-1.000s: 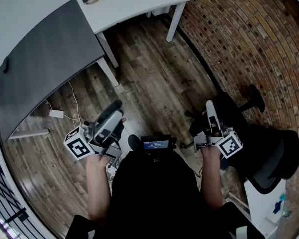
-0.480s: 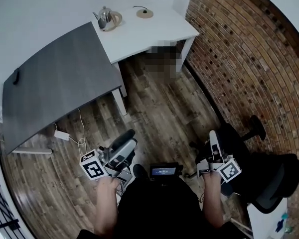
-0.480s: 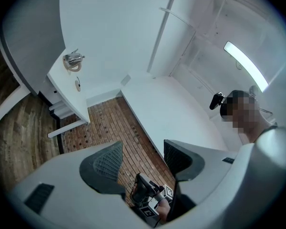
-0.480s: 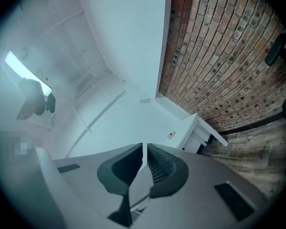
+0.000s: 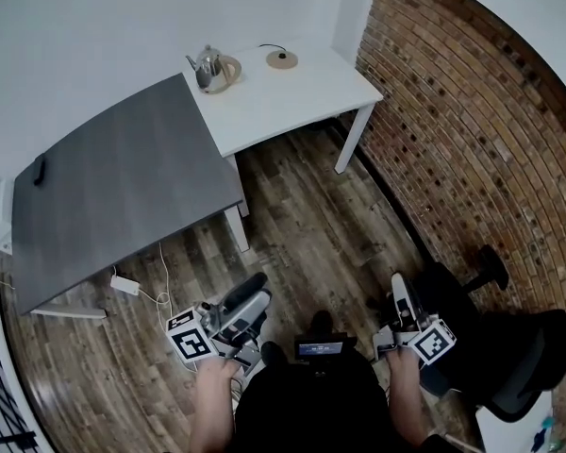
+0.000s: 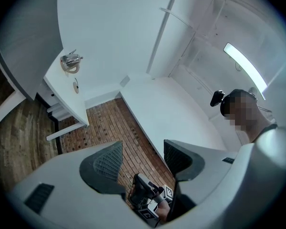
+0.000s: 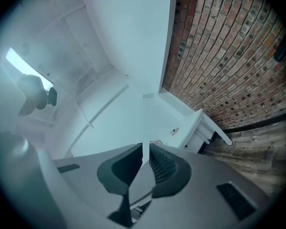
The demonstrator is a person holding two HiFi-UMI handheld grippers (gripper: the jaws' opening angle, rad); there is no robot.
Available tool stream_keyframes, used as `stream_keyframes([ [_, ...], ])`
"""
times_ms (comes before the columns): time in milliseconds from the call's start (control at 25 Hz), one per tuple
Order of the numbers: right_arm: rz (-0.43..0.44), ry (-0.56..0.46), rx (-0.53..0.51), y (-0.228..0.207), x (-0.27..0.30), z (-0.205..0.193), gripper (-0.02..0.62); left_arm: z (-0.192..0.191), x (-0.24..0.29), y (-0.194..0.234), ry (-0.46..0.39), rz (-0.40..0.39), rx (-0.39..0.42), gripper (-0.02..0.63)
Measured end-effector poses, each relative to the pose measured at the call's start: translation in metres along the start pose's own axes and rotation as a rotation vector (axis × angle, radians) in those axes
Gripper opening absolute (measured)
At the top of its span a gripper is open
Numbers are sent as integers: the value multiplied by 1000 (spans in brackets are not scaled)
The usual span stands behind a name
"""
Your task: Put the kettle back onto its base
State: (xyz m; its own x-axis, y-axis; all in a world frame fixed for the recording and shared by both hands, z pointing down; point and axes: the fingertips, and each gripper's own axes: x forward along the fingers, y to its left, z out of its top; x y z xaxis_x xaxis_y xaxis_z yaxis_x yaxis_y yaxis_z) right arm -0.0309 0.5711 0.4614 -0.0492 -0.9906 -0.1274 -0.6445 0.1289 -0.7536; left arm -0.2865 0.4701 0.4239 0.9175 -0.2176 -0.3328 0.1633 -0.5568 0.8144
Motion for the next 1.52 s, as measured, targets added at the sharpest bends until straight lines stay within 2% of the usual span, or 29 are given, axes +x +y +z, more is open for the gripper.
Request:
stream_keyframes([
  [240, 25, 36, 45, -40, 40, 1, 37, 8, 23, 30, -9, 65, 20, 295],
  [400, 74, 78, 83, -77, 85, 15, 37, 23, 61, 58, -14, 122, 41, 295],
  [680, 197, 138, 11, -121, 169, 96, 37, 43, 164, 88, -10, 156, 87, 295],
  [880, 233, 162, -9, -151, 197, 132, 37, 38, 215, 109, 19, 186, 87, 295],
  [1160, 193, 198, 28, -176, 215, 121, 37, 56, 250, 141, 30, 177, 63, 295],
  [1360, 141, 206, -16, -191, 243, 125, 38, 79, 285, 183, 49, 108, 16, 295],
  [1520, 86, 185, -72, -202, 280, 141, 62, 117, 318, 213, 46, 48, -4, 295],
])
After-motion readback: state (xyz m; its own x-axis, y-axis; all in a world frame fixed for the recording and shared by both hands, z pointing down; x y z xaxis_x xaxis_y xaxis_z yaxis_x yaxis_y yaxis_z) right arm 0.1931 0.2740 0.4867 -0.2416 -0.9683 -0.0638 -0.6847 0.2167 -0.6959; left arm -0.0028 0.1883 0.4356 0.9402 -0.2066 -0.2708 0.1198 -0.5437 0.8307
